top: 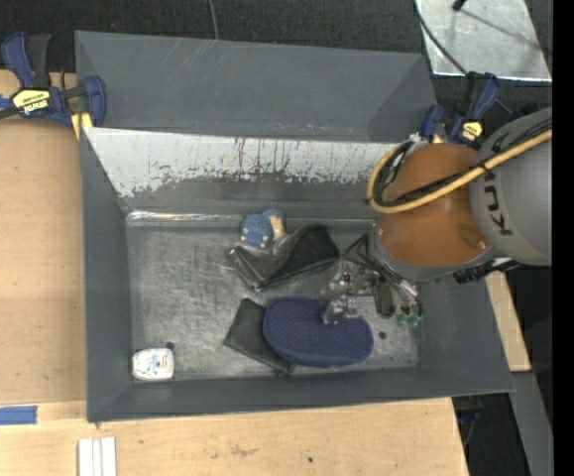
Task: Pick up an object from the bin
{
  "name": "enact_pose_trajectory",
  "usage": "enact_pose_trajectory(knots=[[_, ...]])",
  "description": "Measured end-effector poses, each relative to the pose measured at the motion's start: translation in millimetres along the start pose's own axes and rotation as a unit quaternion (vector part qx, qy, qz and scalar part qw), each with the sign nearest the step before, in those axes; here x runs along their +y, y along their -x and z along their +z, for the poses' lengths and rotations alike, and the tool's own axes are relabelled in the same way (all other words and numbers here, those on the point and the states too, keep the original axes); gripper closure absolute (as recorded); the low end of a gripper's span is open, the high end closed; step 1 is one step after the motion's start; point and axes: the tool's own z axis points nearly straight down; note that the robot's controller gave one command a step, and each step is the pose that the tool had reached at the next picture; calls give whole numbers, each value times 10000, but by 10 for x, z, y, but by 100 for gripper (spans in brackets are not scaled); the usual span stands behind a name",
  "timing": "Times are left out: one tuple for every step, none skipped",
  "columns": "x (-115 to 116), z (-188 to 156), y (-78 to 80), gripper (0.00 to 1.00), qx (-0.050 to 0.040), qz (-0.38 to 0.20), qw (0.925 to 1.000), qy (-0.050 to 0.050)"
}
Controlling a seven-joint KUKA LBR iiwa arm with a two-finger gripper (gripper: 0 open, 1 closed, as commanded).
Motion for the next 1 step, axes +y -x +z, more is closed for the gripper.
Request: enact_pose_trajectory(knots=[[0,-4,5,0,-6,0,10000,0]])
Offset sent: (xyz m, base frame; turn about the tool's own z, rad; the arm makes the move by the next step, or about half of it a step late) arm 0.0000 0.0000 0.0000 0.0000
